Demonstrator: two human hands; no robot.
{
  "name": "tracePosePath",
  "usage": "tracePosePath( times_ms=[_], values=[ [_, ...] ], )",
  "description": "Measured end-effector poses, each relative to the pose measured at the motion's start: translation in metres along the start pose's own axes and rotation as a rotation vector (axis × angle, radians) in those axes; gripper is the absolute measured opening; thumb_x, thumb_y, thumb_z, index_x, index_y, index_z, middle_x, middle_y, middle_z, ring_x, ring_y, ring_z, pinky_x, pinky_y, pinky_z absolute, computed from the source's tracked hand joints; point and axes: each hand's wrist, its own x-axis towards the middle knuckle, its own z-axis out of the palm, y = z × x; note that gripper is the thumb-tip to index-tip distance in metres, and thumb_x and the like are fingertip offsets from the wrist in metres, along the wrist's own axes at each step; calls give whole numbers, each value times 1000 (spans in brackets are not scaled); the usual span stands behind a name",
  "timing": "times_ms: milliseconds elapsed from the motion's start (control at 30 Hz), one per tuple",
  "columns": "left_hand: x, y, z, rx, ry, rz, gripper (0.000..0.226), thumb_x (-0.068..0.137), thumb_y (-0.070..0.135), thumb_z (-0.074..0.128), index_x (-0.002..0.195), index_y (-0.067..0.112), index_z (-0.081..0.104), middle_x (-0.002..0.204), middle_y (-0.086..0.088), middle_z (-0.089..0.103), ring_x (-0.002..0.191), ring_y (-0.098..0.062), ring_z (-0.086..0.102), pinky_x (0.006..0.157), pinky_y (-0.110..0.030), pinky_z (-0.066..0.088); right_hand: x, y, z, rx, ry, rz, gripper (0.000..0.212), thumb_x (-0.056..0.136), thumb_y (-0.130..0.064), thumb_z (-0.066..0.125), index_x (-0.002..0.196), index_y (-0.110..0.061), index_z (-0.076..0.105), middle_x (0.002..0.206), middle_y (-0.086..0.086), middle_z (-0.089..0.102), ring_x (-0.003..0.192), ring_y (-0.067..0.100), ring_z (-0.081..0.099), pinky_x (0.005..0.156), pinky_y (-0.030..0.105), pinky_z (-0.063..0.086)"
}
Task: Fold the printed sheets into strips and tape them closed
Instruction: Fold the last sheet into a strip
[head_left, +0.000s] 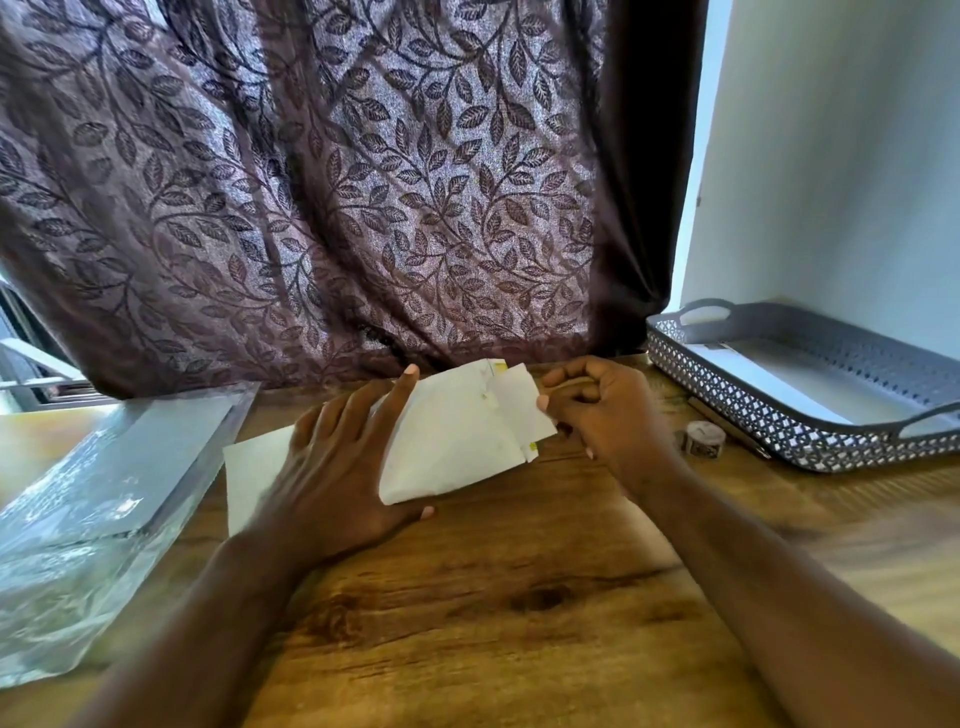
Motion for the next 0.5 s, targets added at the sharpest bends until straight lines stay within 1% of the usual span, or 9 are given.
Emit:
tracePosePath(
  times_ms=[67, 100, 133, 200, 267, 333, 400, 500],
  values=[
    [1, 3, 1, -3, -3, 10, 128, 62, 96, 48, 161, 30, 0, 153, 0, 28, 134, -29, 32, 109, -58, 33, -5, -3, 6, 19, -25, -22, 13, 84, -8, 81, 90, -11, 70, 67, 4, 74, 46, 18, 60, 46, 31, 51],
    [1, 5, 1, -4, -7, 13, 128, 63, 95, 48, 161, 30, -1, 153, 0, 28, 135, -29, 32, 109, -58, 33, -7, -5, 9, 33, -42, -25, 12, 85, -8, 80, 90, -10, 70, 66, 3, 73, 42, 19, 58, 44, 31, 50],
    [2, 6, 1, -8, -11, 14, 128, 63, 95, 49, 161, 30, -1, 153, 0, 27, 135, -29, 31, 109, -58, 32, -9, -6, 12, 31, -60, -25, 11, 86, -8, 80, 90, -10, 70, 68, 2, 74, 38, 19, 56, 42, 30, 48],
    [2, 7, 1, -19, -17, 14, 129, 63, 93, 52, 161, 31, -2, 154, 0, 27, 136, -28, 31, 110, -58, 31, -14, -9, 18, -6, -104, -11, 7, 89, -10, 76, 91, -14, 71, 77, -2, 77, 34, 19, 55, 38, 27, 46],
    [2, 7, 1, -32, -14, 7, 129, 62, 93, 54, 161, 31, -2, 153, 0, 26, 135, -28, 29, 109, -59, 31, -17, -11, 22, -21, -141, 13, 9, 92, -10, 72, 93, -19, 71, 87, -4, 79, 34, 20, 57, 35, 24, 43],
    [2, 5, 1, -40, -10, -7, 129, 62, 93, 54, 161, 32, -3, 153, 0, 25, 134, -27, 27, 108, -60, 31, -19, -13, 22, -44, -158, 10, 8, 96, -14, 68, 96, -21, 71, 88, -5, 79, 34, 21, 57, 34, 21, 39],
    [2, 3, 0, -44, -12, -29, 130, 61, 95, 53, 161, 33, -4, 154, 0, 25, 134, -27, 25, 107, -62, 31, -18, -16, 19, -49, -155, 11, 12, 101, -18, 61, 99, -20, 73, 87, -5, 79, 35, 23, 57, 34, 21, 38],
    [2, 1, -1, -43, -16, -54, 131, 60, 95, 54, 160, 34, -5, 154, 0, 26, 134, -27, 27, 106, -63, 33, -18, -19, 16, 79, -175, 73, 21, 105, -19, 53, 104, -13, 72, 95, 2, 80, 36, 25, 56, 34, 22, 37]
  ],
)
